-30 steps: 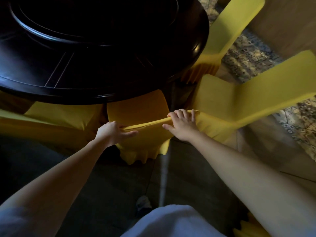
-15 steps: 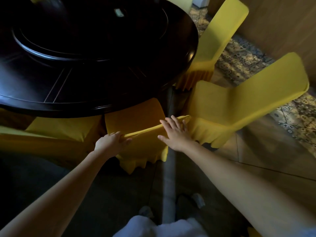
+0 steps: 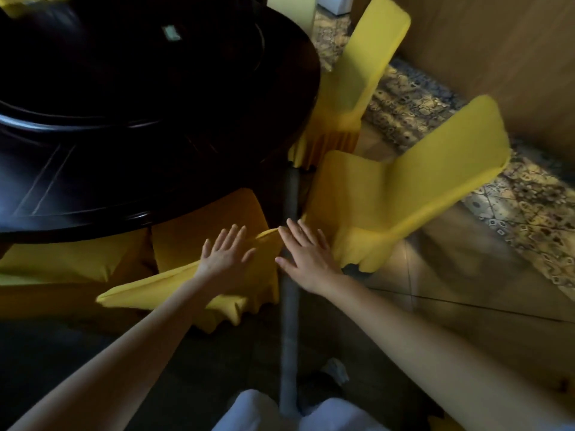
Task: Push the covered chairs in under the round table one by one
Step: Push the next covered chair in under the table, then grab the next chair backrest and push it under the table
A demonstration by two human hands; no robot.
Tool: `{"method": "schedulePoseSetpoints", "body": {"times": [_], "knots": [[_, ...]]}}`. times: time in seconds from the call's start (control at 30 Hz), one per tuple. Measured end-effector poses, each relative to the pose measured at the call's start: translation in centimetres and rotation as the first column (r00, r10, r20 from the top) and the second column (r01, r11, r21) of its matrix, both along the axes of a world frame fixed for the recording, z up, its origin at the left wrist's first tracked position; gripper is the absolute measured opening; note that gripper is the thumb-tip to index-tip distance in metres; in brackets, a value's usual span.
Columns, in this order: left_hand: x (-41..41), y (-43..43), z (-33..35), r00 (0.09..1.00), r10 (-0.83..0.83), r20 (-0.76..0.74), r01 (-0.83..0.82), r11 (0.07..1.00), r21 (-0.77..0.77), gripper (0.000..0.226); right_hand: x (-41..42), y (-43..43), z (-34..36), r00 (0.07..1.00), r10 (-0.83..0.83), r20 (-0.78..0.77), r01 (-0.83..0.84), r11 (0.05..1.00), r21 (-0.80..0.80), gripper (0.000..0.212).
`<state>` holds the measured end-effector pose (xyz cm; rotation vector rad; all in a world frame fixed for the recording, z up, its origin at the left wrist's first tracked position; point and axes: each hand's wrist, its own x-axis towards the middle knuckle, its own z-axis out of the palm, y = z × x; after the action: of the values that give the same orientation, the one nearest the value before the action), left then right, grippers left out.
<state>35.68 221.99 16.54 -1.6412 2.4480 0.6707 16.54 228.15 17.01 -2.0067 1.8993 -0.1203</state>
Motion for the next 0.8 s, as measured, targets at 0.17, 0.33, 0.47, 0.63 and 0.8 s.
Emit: {"method": "schedulePoseSetpoints", "body": {"times": [0.17, 0.33, 0.47, 0.63, 0.8], "knots": [[-12.3, 0.4, 2.2, 0.981, -0.189, -0.047, 0.174, 0.960, -0.220, 0.068, -10.4, 1.8, 1.5, 0.991, -0.126, -0.036, 0.124, 0.991, -0.043, 0.066], [-23.7, 1.2, 4.9, 0.932, -0.360, -0.038, 0.334, 0.895, -0.295, 0.070, -19.9, 4.9, 2.5, 0.954, -0.278, -0.109, 0.265, 0.957, -0.122, 0.075], [-31.3, 2.3, 5.4, 0.865, -0.497, -0.072, 0.464, 0.845, -0.268, 0.071, -26.2, 7.8, 3.0, 0.901, -0.417, -0.116, 0.400, 0.905, -0.146, 0.070], [-39.1, 4.0, 4.7, 0.756, -0.652, -0.053, 0.631, 0.748, -0.204, 0.077, -32.7, 12.0, 3.5, 0.826, -0.559, -0.069, 0.551, 0.827, -0.111, 0.067], [-45.9, 4.6, 4.4, 0.673, -0.735, -0.080, 0.705, 0.670, -0.231, 0.087, -37.7, 14.6, 3.6, 0.741, -0.665, -0.085, 0.662, 0.746, -0.073, 0.069]]}}
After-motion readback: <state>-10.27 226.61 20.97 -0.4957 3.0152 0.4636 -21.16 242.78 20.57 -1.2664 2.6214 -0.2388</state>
